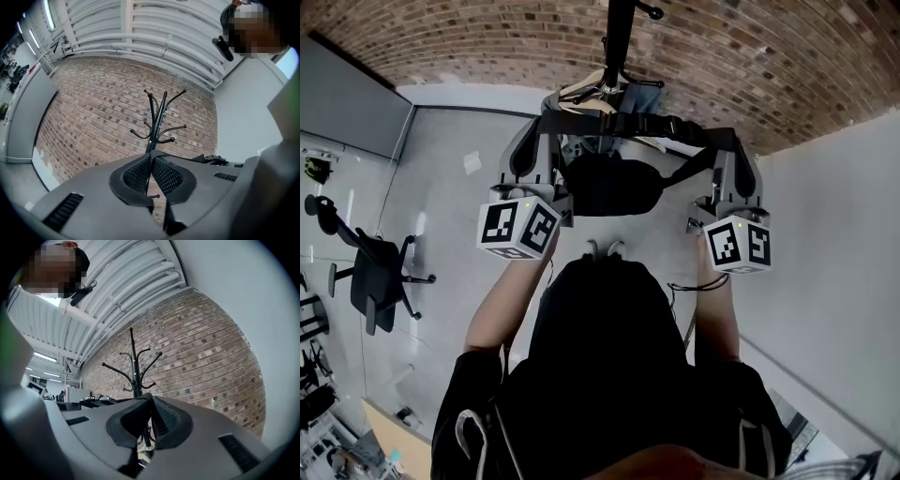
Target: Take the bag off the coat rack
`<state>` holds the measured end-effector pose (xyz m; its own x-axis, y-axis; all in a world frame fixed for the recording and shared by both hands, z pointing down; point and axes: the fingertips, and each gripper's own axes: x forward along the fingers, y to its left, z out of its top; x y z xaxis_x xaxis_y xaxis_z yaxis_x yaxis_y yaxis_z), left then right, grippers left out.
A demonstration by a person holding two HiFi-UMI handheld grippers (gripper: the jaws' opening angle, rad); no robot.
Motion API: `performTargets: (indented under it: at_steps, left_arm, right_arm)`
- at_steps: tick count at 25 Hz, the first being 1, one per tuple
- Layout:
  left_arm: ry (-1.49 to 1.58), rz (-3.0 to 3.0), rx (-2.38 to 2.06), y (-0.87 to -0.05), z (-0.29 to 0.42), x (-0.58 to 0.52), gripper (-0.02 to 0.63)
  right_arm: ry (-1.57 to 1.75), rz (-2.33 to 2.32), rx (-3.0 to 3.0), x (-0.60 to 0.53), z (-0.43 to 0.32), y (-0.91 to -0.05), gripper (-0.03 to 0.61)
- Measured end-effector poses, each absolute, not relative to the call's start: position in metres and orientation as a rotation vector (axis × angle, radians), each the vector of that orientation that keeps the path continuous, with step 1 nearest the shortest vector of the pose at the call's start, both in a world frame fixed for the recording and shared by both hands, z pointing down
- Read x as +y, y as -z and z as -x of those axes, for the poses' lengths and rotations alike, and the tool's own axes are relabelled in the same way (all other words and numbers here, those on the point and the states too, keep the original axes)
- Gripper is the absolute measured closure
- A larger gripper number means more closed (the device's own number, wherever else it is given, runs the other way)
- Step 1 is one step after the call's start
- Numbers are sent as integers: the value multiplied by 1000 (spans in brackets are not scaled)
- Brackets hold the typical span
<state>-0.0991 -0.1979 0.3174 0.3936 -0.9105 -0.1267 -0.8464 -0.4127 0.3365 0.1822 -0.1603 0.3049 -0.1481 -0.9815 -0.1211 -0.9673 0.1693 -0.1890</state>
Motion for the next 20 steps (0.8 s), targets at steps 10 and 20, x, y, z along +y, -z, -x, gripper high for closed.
performTargets:
  at_steps: [10, 20]
  left_arm:
    - [480, -2447, -1475, -317, 98, -188, 589]
    - [418, -2456, -1549, -333, 113, -195, 589]
  right_arm:
    - [20, 1968, 2224, -150, -183, -321, 557]
    - [-94, 2010, 2277, -151, -168, -326, 557]
